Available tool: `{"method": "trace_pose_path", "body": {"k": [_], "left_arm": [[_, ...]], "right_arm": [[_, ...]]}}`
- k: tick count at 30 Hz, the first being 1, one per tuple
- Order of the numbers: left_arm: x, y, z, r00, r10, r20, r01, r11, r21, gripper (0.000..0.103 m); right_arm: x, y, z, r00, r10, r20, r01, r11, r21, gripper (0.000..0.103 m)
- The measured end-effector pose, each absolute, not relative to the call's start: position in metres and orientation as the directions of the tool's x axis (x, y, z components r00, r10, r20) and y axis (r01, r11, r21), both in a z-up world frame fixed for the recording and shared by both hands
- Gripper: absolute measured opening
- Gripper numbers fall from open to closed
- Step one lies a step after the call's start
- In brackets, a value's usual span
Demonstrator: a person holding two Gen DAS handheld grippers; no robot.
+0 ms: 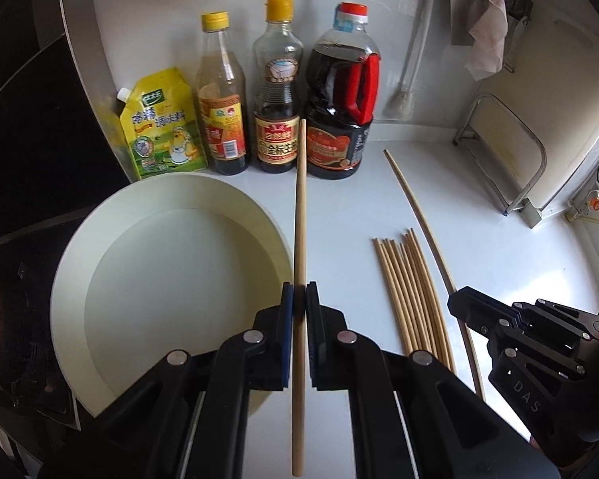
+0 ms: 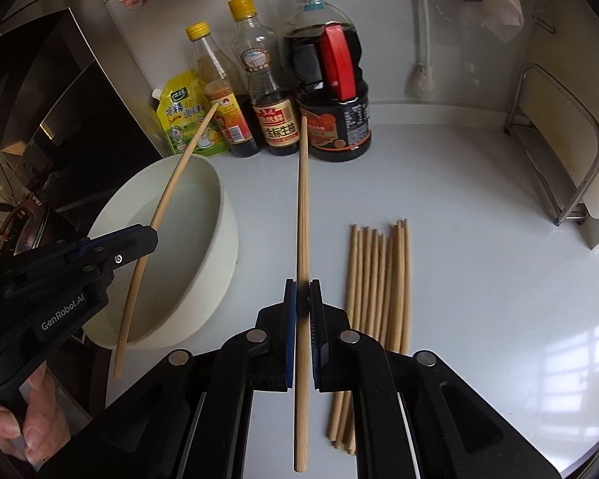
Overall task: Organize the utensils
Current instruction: 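Lift and carry the held chopsticks over the white basin with both tools, then open both tools to drop the chopsticks into the white basin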
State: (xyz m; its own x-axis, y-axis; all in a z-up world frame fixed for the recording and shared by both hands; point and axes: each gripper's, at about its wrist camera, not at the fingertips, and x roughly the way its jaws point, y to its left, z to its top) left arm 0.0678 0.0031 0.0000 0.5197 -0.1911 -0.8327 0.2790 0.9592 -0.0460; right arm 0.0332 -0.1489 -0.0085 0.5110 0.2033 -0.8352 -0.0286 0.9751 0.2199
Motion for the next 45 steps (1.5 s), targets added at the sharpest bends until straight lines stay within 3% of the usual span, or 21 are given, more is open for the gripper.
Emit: {"method": "trace_pose_path", "body": {"k": [18, 40, 42, 44, 45], "left_arm": [[0.110, 0.118, -0.034, 0.499, -0.069, -0.864, 0.140, 0.990, 0.002, 0.007], [0.149, 0.152, -0.089, 0.382, -0.057, -0.922, 0.080, 0.996, -0.028, 0.008], [0.148, 0.155, -0.088, 0.386, -0.058, -0.921, 0.070, 0.997, -0.033, 0.011], [0.148, 0.157, -0.085, 0.395, -0.057, -0.917, 0.060, 0.998, -0.036, 0.022], [0.147, 0.158, -0.083, 0.402, -0.051, -0.914, 0.055, 0.998, -0.032, 0.024]], "right_arm": [[0.100, -0.022, -0.023, 0.413, 0.318, -0.853, -0.200, 0.946, 0.256, 0.006], [0.151, 0.027, -0.082, 0.280, 0.298, -0.913, -0.204, 0.947, 0.246, 0.007], [0.150, 0.026, -0.080, 0.296, 0.278, -0.914, -0.205, 0.953, 0.224, 0.014], [0.147, 0.026, -0.076, 0.315, 0.273, -0.909, -0.213, 0.954, 0.212, 0.026], [0.146, 0.024, -0.074, 0.323, 0.268, -0.907, -0.215, 0.955, 0.205, 0.028]]}}
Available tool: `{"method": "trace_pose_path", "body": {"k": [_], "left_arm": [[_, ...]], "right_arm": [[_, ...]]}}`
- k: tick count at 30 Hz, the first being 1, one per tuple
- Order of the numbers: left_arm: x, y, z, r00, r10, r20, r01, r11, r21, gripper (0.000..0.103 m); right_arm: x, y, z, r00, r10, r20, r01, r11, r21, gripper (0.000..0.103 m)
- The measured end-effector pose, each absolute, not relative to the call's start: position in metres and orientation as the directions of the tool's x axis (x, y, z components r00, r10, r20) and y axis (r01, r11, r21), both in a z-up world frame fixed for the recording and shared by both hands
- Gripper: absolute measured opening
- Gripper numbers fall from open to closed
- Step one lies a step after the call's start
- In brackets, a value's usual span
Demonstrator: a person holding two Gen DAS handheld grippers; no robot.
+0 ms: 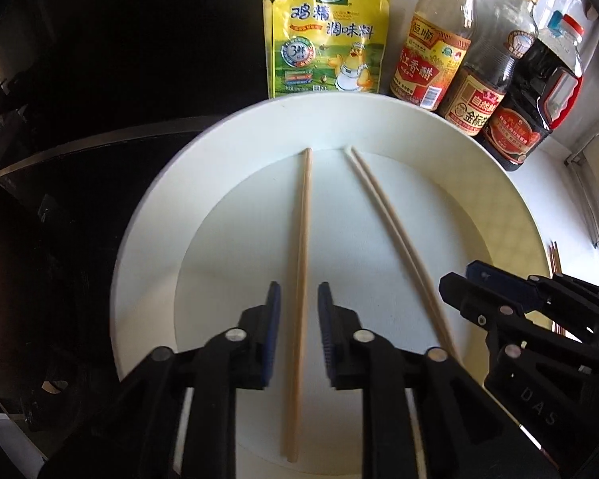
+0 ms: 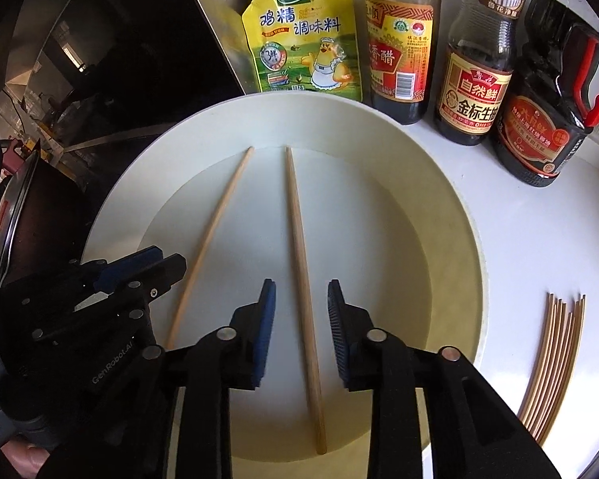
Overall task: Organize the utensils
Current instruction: 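Open both tools to drop the chopsticks into the white basin, then move both open tools back over the chopstick pile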
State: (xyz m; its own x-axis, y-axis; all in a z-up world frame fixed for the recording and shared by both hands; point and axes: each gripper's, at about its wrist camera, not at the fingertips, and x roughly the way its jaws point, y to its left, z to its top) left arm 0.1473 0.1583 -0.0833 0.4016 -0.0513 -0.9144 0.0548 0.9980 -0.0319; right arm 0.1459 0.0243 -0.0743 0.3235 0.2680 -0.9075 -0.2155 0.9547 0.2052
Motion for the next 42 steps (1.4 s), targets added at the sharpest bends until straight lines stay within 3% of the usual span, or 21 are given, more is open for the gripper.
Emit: {"method": "trace_pose_path", "body": {"k": [10, 22, 32, 42], "left_arm": [[0.140, 0.166, -0.072, 0.422, -0.044, -0.905, 0.034, 0.999, -0.033, 0.038], [0.123, 0.150, -0.055, 0.447, -0.075, -0.892, 0.083, 0.996, -0.042, 0.044], [0.099, 0.115, -0.030, 0.487, -0.113, -0.866, 0.157, 0.987, -0.040, 0.058], [0.076, 0.076, -0.017, 0.498, -0.150, -0.854, 0.227, 0.973, -0.038, 0.062]], "right_arm": [[0.134, 0.015, -0.067, 0.337, 0.279, -0.899, -0.201, 0.955, 0.220, 0.028], [0.106, -0.012, -0.051, 0.384, 0.261, -0.886, -0.144, 0.964, 0.222, 0.028], [0.074, -0.051, -0.026, 0.468, 0.229, -0.853, -0.064, 0.972, 0.226, 0.036], [0.045, -0.102, -0.021, 0.502, 0.187, -0.844, 0.028, 0.972, 0.232, 0.041]]}}
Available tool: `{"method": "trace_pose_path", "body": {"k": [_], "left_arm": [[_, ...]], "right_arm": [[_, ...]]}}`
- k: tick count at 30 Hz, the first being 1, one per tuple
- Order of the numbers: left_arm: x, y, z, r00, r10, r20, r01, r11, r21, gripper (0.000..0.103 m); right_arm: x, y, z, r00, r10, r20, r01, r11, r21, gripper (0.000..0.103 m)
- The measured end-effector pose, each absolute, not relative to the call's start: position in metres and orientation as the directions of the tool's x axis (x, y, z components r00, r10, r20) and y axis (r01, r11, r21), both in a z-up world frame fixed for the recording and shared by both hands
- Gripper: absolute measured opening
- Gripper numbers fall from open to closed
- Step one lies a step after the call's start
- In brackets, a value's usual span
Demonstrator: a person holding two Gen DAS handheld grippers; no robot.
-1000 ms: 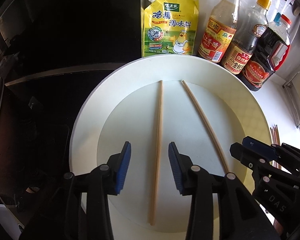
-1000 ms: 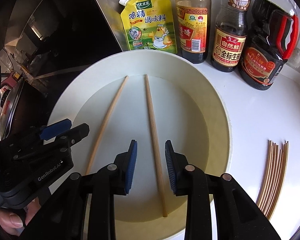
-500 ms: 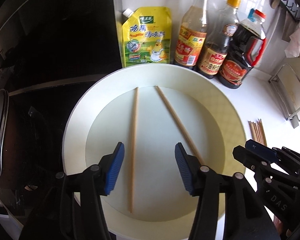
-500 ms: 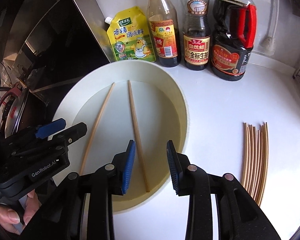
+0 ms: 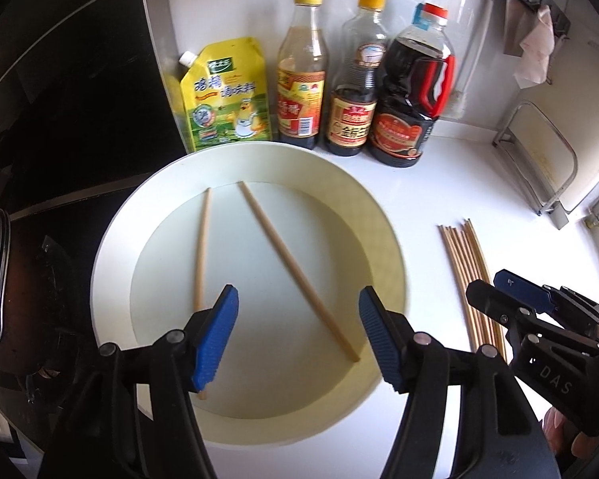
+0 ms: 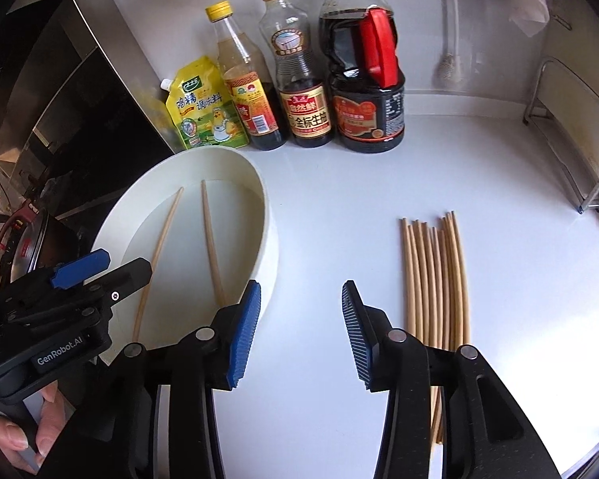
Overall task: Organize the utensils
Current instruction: 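Move both open tools back over the chopstick pile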
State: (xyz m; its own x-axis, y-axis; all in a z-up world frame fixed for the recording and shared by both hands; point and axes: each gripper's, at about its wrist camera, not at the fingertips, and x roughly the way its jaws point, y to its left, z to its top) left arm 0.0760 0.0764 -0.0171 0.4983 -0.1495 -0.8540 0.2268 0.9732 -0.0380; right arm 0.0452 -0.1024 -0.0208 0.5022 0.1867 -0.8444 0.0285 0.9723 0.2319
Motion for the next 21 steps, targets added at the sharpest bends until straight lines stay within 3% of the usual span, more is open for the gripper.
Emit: {"method": "trace_pose_path", "body": {"k": [21], "left_arm": [[0.026, -0.032, -0.023, 0.479, -0.232, -0.847, 0.341, 0.938, -0.064, 0.067]], "right_arm": [[-0.009, -0.217, -0.033, 0.501, 0.090, -0.861, 0.152, 0.970, 0.190, 0.048]]}}
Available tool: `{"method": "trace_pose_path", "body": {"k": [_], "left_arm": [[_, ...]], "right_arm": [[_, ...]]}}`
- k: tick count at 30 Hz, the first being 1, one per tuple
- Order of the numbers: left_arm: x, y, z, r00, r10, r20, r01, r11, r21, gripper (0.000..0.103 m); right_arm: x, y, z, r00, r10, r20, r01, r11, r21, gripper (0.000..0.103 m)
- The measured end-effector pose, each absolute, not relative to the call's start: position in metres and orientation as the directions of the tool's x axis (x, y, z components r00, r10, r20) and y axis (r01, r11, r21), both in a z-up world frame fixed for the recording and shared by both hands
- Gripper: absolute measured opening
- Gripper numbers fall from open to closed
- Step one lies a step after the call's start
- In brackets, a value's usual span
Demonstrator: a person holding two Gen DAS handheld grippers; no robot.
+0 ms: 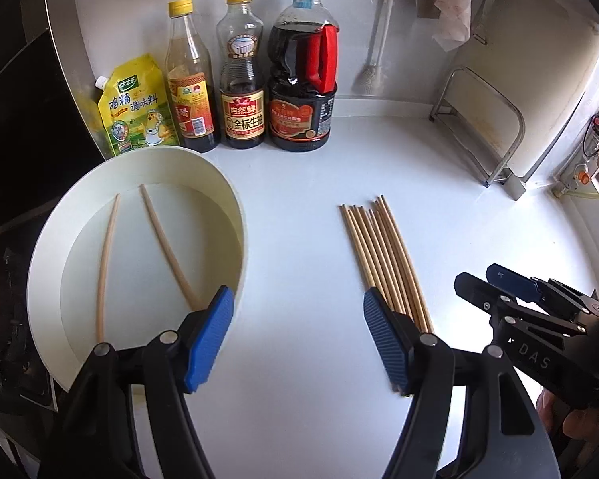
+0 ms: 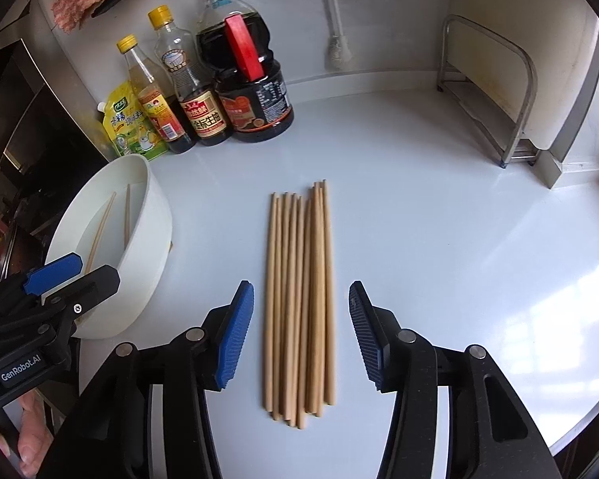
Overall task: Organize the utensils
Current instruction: 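Move both open tools back over the chopstick pile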
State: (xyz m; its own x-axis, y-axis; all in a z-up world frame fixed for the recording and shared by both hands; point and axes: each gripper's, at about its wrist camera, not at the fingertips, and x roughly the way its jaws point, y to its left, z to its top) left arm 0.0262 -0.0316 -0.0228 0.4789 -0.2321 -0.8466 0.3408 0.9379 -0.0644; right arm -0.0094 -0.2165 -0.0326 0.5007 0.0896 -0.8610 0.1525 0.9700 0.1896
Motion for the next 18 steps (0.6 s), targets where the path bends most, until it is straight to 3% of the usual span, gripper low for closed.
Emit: {"method": "trace_pose_path", "body": {"k": [8, 18], "left_arm": [[0.015, -0.058, -0.044, 0.457, -0.240, -0.857, 0.341, 0.937, -0.081, 0.068], [0.012, -0.071, -0.082, 0.447, -0.162, -0.880, 0.280, 0.960, -0.034, 0.069]], "right_arm": [[-0.020, -0.244, -0.063, 0.457, 0.074, -0.886, 0.162, 0.973, 0.165, 0.049], [-0.012, -0.247, -0.105, 0.408, 0.086, -0.909, 0.102, 0.985, 0.138, 0.049]]}}
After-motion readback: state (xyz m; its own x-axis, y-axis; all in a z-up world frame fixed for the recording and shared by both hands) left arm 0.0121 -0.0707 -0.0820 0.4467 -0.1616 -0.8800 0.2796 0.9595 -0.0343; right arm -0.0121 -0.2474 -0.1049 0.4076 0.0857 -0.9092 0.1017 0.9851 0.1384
